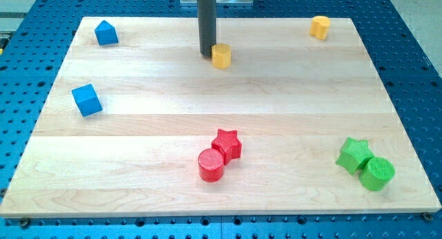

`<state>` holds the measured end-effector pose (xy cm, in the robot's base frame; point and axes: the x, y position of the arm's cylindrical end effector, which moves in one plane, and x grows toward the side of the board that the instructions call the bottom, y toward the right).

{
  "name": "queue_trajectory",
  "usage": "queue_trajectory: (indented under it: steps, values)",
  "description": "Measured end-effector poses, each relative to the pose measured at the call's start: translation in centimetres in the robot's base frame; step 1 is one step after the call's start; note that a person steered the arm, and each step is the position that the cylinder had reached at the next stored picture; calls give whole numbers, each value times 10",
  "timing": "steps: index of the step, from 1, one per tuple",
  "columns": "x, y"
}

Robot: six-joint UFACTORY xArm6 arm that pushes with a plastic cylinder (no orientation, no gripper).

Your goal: Place your arm to the right of the heart

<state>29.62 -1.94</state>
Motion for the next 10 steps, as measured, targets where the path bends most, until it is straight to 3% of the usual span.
queue_trajectory:
  steps: [2,6,7,8,9,10]
  values:
    - [0,0]
    - [55,-37]
    - [86,26]
    - [86,92]
    - [75,165]
    - [26,256]
